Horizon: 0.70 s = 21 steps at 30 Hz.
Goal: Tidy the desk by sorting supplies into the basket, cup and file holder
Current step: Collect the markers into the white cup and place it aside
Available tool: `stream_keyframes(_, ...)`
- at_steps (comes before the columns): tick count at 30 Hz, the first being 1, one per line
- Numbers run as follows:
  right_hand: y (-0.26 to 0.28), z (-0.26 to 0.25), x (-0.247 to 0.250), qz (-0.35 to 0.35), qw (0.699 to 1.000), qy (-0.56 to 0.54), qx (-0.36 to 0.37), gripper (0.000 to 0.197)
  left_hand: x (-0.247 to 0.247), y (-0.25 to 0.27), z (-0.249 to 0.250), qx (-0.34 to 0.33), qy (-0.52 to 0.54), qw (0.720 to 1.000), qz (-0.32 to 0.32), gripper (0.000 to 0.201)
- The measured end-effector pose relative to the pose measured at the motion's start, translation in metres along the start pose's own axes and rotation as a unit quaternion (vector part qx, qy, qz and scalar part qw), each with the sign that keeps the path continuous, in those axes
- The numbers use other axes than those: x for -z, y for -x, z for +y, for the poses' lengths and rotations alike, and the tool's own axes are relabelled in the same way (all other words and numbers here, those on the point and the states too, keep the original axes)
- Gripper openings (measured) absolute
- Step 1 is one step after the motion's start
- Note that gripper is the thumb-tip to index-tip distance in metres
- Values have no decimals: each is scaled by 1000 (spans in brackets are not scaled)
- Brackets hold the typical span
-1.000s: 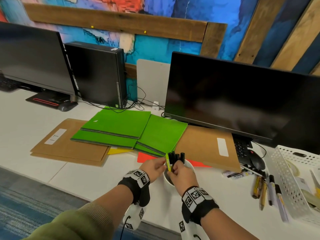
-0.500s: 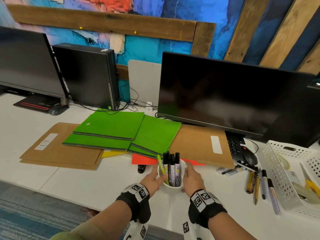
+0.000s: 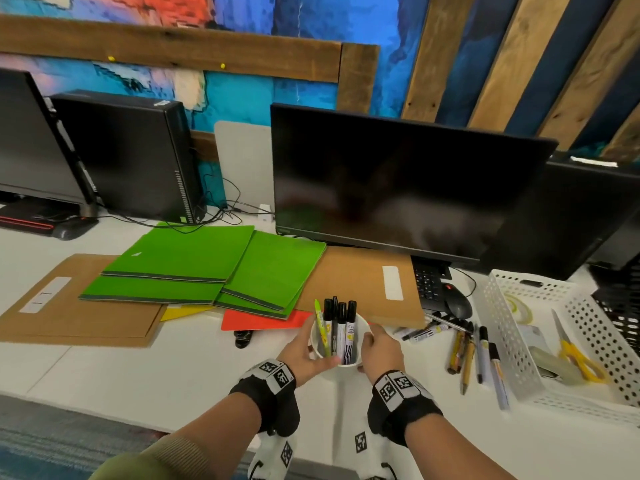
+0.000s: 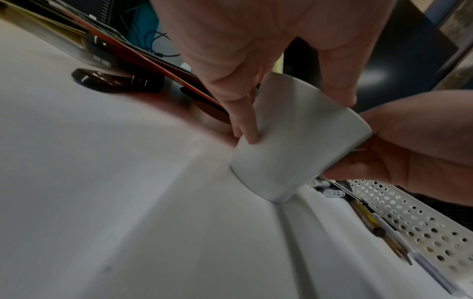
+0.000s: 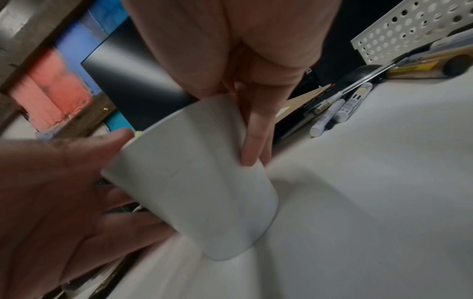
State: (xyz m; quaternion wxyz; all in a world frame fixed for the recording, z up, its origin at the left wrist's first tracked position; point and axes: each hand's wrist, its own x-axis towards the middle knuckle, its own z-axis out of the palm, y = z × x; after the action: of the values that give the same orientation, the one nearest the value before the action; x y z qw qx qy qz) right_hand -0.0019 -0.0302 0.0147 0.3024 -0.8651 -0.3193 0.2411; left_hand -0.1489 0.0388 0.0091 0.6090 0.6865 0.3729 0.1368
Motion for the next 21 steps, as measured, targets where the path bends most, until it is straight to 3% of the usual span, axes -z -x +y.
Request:
stream_keyframes(5,1,16,14,-51,994,-97,2,31,-16,-10,7,9,10,1000,13,105)
stream_keyframes(7,1,22,24,-53,991,-122,13,27,-20,-11,8,7,-10,999,47,103)
stream_keyframes(10,-5,43,40,-40,997,-56,25,27,-27,-7,11,-7,-92,983,156,93)
stream_keyframes(13,-14,70,52,-18,999,21,16,28,-37,-4,19,-48,-198,945,257,62)
stream_keyframes(15,-20,88,60,4,996,90,11,33,-48,-5,31,-93,-239,924,285,41)
stream_keyframes(18,-26,108,74,49,983,175,11,40,-73,-9,51,-126,-258,929,233,25)
stream_keyframes(21,-30,122,87,39,971,237,19,47,-101,-19,62,-125,-265,945,144,16)
